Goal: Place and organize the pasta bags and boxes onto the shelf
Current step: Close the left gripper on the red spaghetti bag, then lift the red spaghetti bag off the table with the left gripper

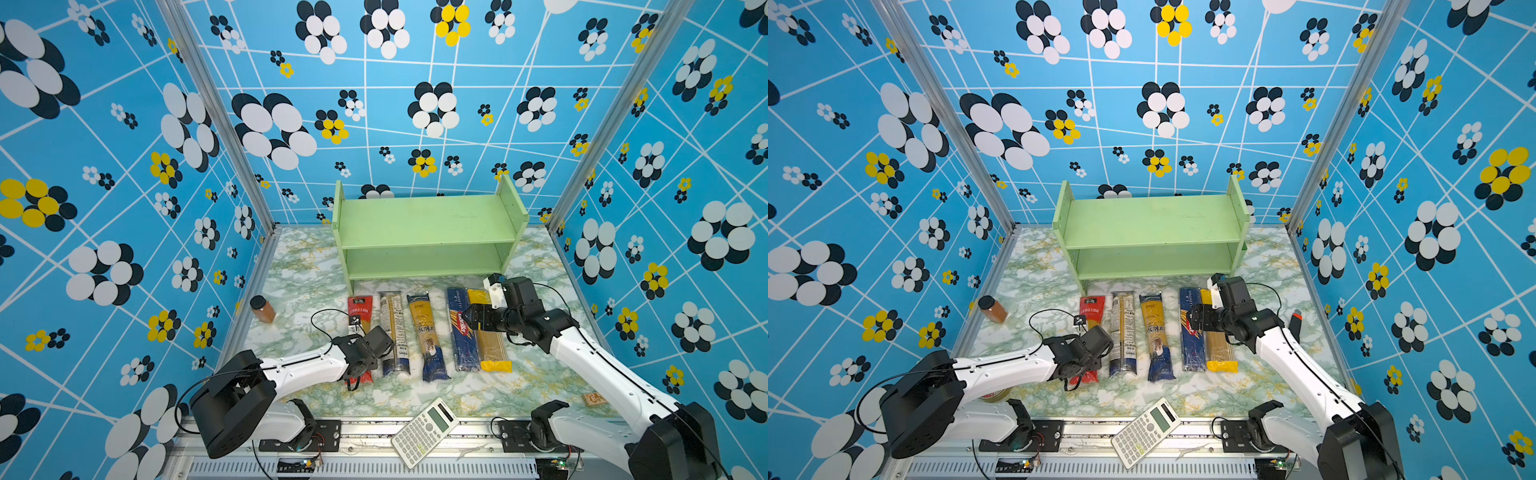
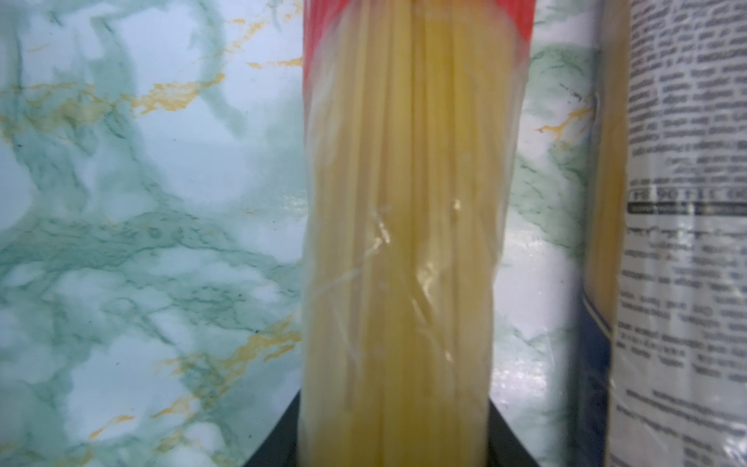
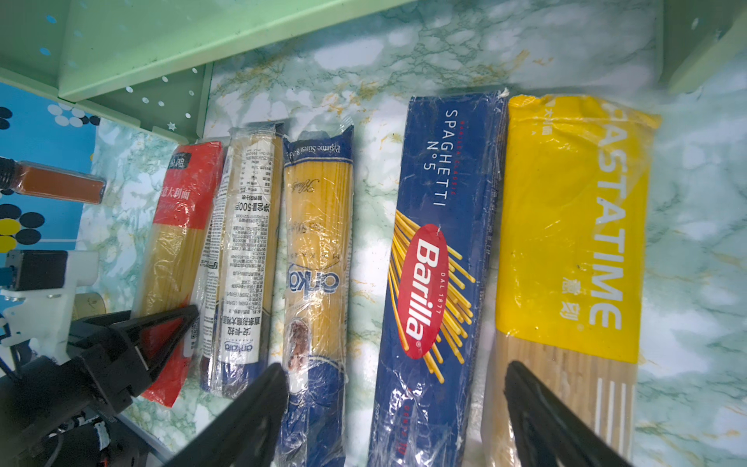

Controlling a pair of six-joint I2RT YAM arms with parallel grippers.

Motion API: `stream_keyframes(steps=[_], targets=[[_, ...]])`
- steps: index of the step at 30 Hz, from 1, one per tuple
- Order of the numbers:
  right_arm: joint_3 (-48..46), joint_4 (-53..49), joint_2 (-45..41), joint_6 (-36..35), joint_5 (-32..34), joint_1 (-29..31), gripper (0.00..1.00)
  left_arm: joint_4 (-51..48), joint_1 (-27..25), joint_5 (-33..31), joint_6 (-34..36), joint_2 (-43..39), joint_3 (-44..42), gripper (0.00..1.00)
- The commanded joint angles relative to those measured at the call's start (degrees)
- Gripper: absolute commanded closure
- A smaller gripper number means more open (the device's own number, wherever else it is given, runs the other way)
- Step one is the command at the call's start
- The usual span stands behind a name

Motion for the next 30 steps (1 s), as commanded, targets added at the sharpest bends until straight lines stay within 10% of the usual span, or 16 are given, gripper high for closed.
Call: stream_keyframes(steps=[1, 30], targets=[[-0.68, -0.61, -0.85, 0.15, 0.99, 0.48, 0.13, -8.18, 0.0, 3.32, 0.37, -0.55, -0.54, 0.64], [-0.82, 0.34, 1.99, 0.15, 0.54, 0.49, 0.13, -19.19, 0.1, 6.07, 4.92, -14.88, 9.48, 0.82]])
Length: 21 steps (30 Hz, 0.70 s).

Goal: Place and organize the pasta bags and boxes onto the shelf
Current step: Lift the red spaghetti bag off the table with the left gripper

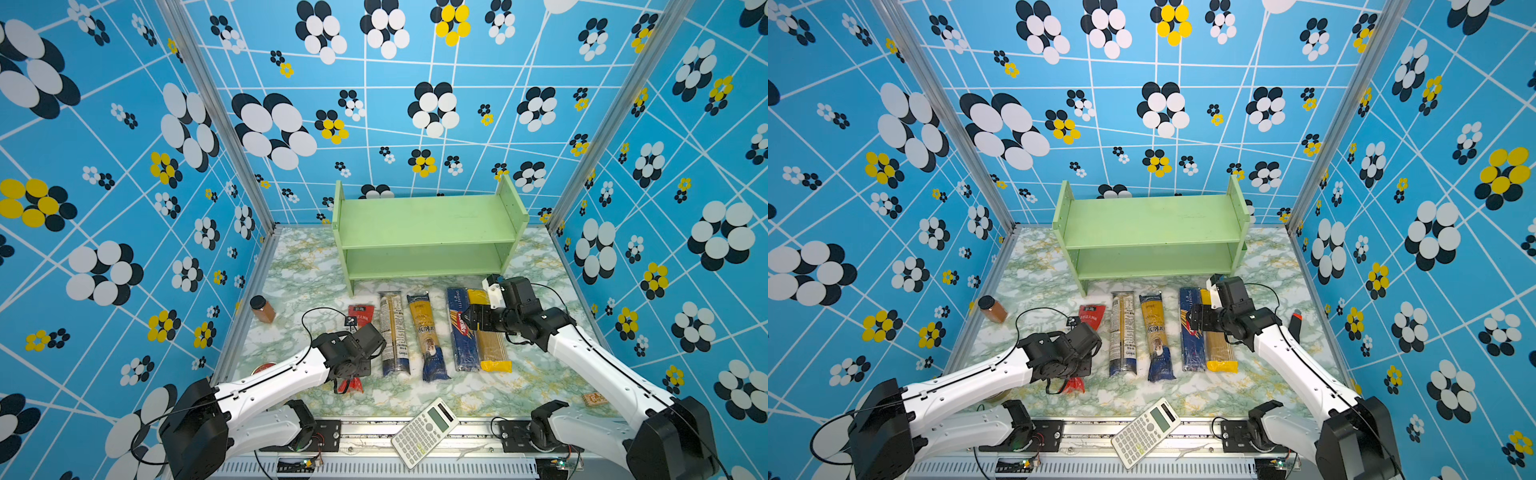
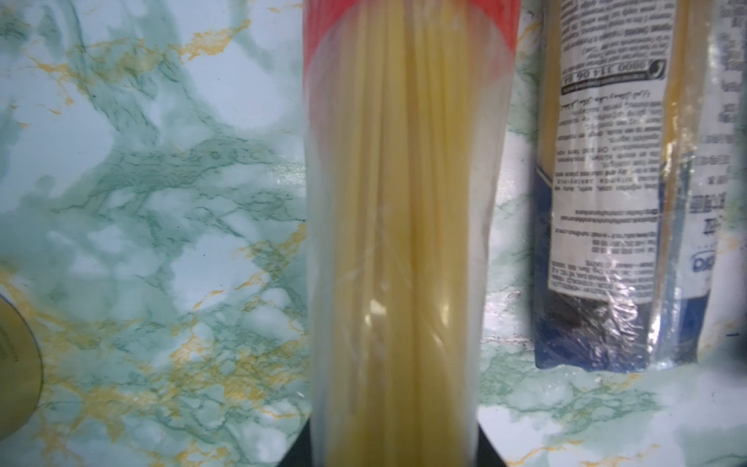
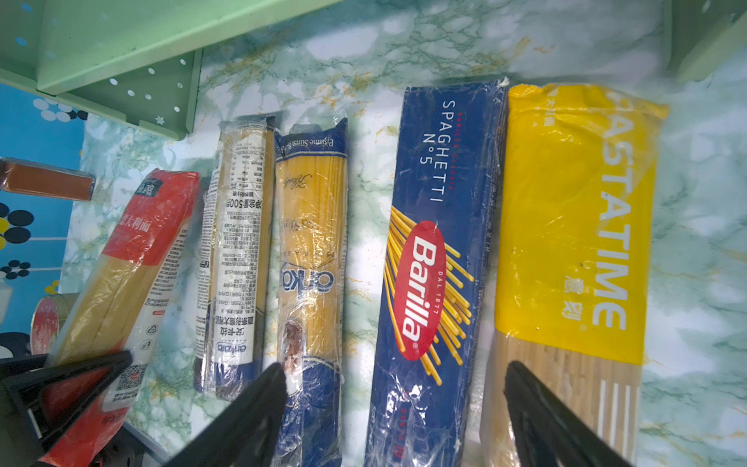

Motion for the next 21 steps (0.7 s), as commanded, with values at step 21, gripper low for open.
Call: stream_keyframes(steps=[21], targets=[[-0.62, 1.52, 4.18, -0.01, 0.81, 0.49, 0.13, -4.16, -0.01, 6.12, 3.1, -17.26, 13.15, 0.88]])
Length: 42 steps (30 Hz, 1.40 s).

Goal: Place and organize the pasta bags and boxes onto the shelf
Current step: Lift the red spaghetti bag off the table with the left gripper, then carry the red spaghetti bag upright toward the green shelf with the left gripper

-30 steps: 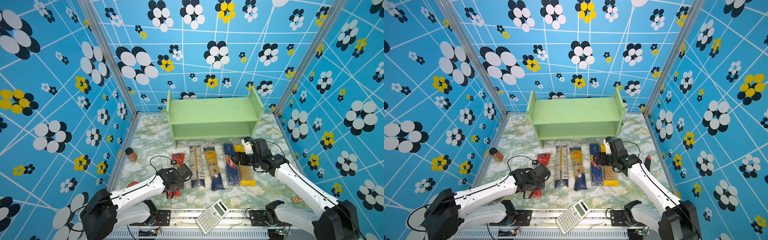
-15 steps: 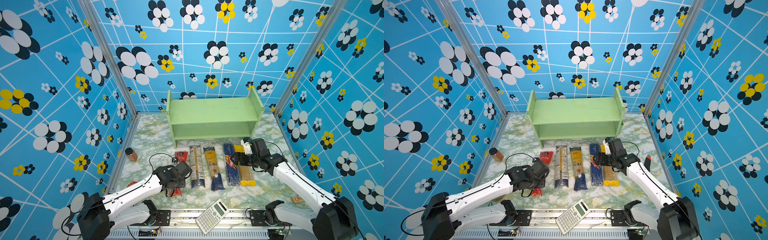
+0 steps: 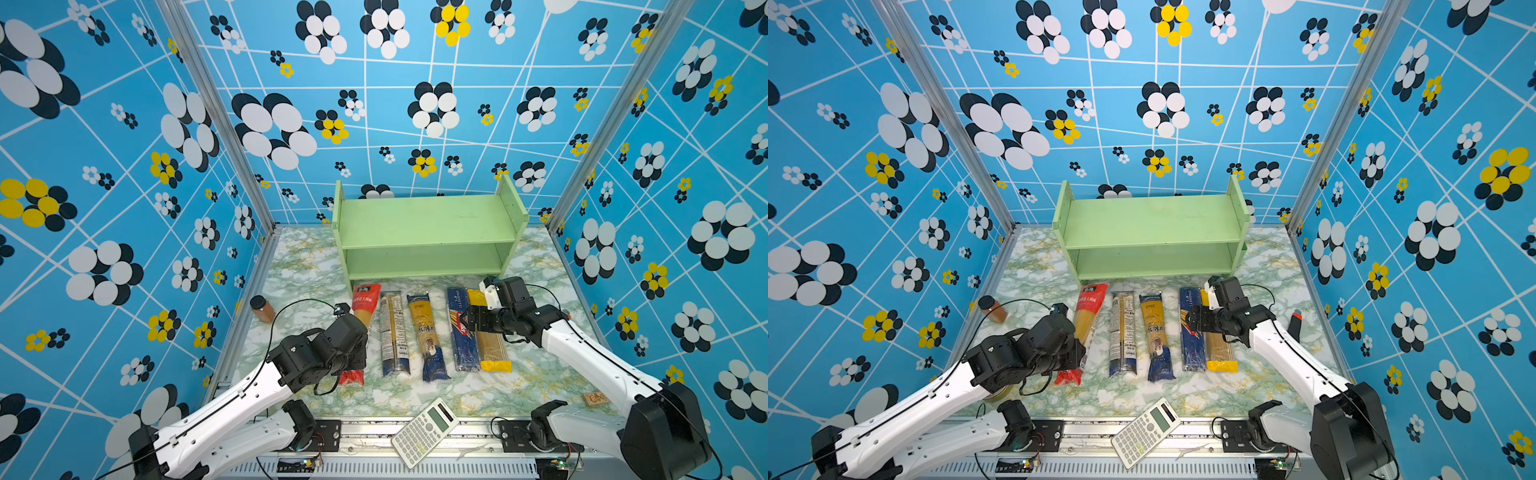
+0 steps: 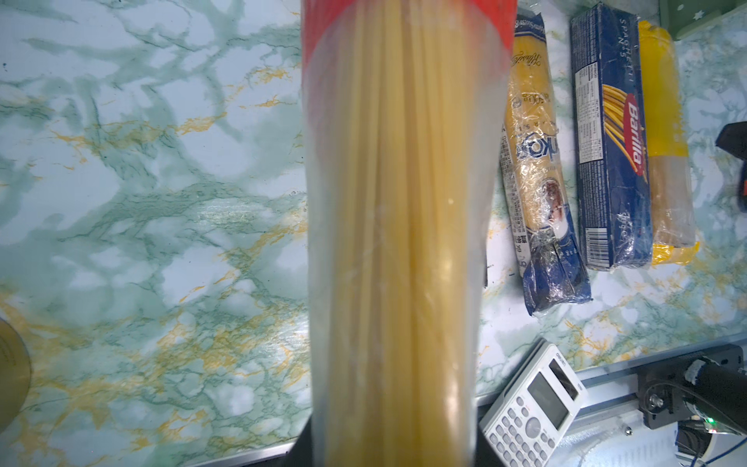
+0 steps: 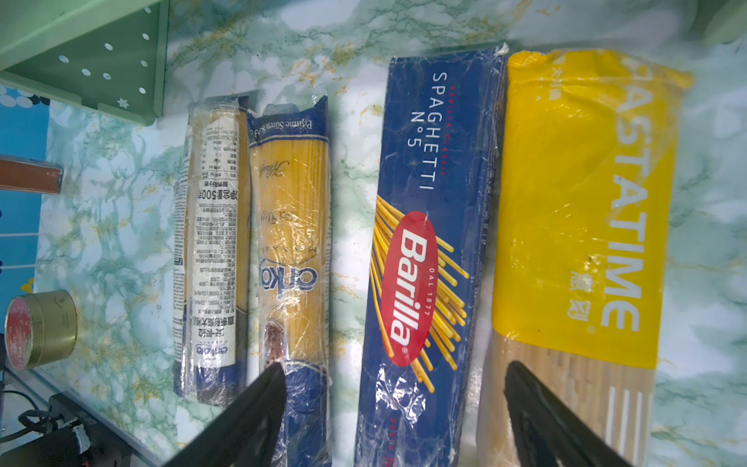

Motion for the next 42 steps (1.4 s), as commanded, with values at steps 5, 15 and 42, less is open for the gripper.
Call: stream_keyframes(steps=[5, 15, 42], targets=[[-0.74, 1.08, 0.53, -0.1, 0.99, 0.46, 0.13, 6.3, -0.05, 6.24, 2.9, -3.16, 5.08, 0.89], [-1.13, 0.87, 0.28, -0.06, 1.08, 0.45, 0.13, 7.66, 0.02, 14.67, 6.38, -3.49, 9.59, 0.89], [-1.89, 0.13, -0.96, -0.54, 1.69, 0.46, 0.13, 18.74, 0.1, 28.17, 7.61, -3.24, 14.34, 0.89]])
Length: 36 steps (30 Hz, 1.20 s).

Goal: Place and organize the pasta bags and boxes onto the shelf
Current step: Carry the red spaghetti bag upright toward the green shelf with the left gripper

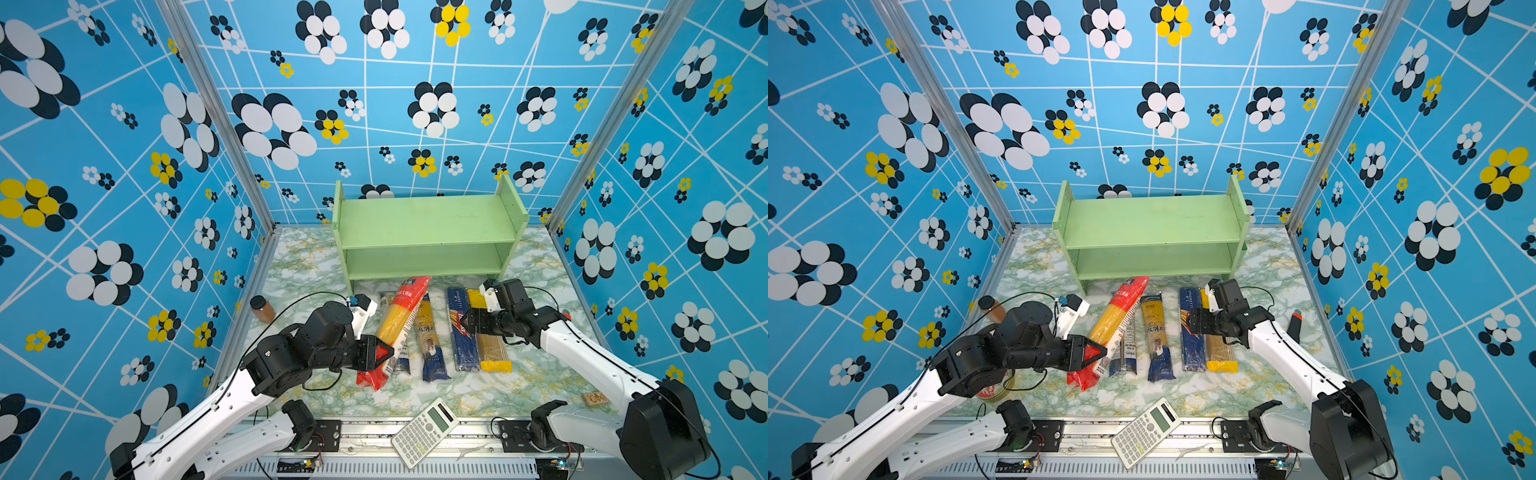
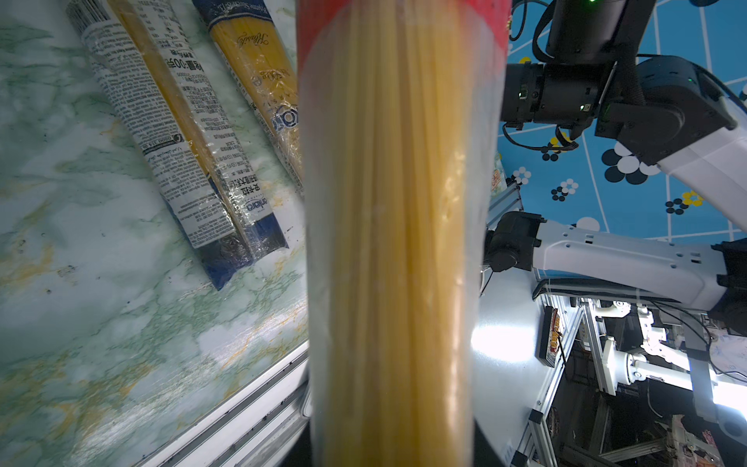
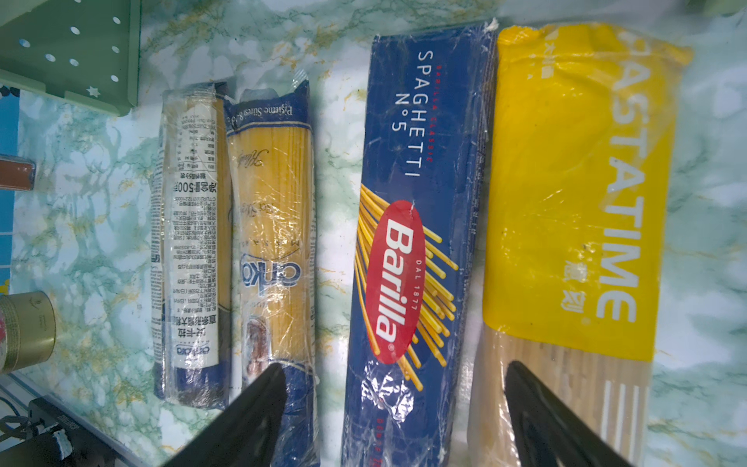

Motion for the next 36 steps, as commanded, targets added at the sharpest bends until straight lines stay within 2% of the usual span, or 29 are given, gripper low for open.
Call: stream_keyframes(steps=[1, 6, 12, 18, 28, 36], targets=[[-0.75, 0.0, -1.18, -0.53, 0.93, 0.41, 0.13, 10.27, 0.1, 2.98, 3.51, -0.12, 5.92, 0.89], [-0.74, 0.07, -0.99, -0.67, 0.94, 0.41, 0.13, 10.93, 0.21, 4.12, 5.94, 2.45, 10.45, 0.89], [-0.11, -0.52, -0.89, -0.92, 0.94, 0.41, 0.13, 9.52, 1.87, 4.42, 10.02, 7.0, 20.84, 0.88], [0.33, -1.19, -0.82, -1.23, 1.45, 0.41, 0.13, 10.5, 7.63, 7.74, 11.64, 11.72, 29.34, 0.88], [0.93, -1.91, -0.73, -1.34, 2.36, 0.41, 0.13, 12.97, 16.03, 4.25, 12.53, 17.59, 38.74, 0.87], [0.95, -2.33, -0.87, -1.59, 2.88, 0.41, 0.13, 13.04, 19.01, -4.24, 15.25, 22.15, 44.09, 0.86]])
